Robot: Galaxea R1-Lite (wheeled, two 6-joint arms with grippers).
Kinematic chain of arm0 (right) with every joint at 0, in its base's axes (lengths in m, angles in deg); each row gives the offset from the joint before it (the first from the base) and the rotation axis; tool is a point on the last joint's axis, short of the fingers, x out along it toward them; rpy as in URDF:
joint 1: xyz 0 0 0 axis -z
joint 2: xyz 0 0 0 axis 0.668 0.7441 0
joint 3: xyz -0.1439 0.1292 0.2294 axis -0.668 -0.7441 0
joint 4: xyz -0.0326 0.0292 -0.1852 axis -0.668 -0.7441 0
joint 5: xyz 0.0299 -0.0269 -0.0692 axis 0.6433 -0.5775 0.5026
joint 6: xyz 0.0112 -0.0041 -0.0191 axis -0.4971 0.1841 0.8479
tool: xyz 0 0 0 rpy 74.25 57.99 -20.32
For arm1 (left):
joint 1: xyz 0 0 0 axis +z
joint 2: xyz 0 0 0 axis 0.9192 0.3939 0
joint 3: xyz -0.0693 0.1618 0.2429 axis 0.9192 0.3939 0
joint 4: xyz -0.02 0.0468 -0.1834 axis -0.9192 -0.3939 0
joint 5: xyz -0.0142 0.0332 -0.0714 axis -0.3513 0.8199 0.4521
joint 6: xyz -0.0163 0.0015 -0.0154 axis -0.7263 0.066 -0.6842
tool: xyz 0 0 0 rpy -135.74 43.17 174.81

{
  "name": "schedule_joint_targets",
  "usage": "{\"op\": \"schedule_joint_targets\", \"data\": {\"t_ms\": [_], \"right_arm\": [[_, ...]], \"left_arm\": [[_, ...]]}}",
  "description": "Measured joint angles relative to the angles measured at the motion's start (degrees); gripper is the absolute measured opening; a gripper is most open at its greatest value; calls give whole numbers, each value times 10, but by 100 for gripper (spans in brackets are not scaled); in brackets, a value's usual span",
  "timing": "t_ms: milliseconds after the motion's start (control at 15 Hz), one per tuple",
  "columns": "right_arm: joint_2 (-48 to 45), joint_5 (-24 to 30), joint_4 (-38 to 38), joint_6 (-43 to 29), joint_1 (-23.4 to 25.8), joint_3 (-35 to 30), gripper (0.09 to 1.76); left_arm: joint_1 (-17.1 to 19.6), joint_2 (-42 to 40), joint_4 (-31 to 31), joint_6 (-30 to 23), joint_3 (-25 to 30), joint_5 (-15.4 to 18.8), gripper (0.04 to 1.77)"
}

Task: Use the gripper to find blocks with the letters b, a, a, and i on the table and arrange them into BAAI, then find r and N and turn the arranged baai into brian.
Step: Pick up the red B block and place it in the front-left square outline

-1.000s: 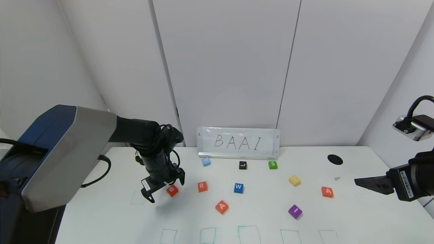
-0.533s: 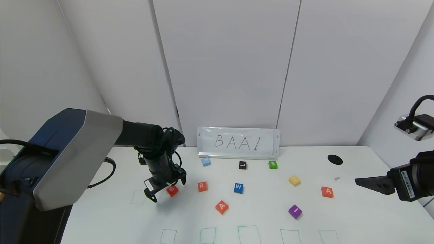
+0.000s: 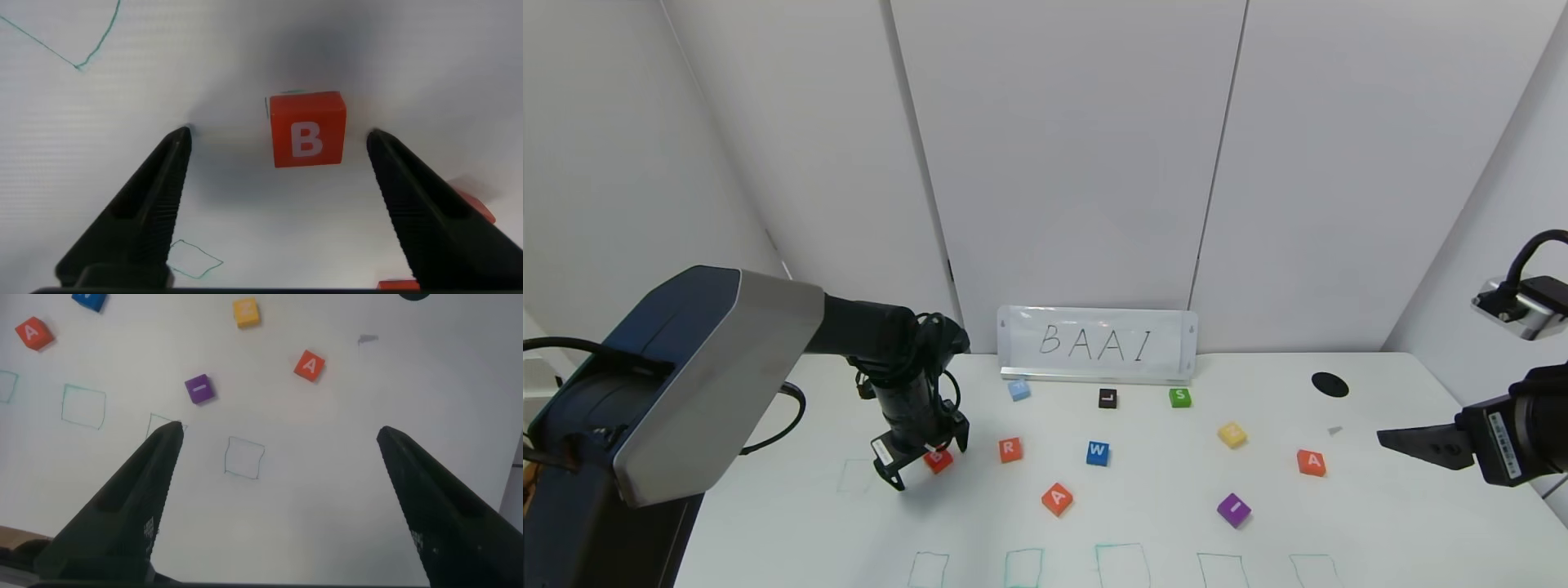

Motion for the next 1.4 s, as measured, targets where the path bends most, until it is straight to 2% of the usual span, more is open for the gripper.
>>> {"op": "schedule_joint_targets", "data": {"t_ms": [200,400,467,1400], "right_arm": [[-1,0,0,0,0,-1,171],[-3,0,0,1,-1,-2,171],[-4,0,0,1,-1,-2,171],[-5,1,1,11,-1,-5,171]], "left_arm": [[0,0,0,0,-1,-1,105],[0,0,14,0,-2,-1,74],[0,0,16,0,-1,-1,50],[-6,-12,7,8,1,2,51]]}}
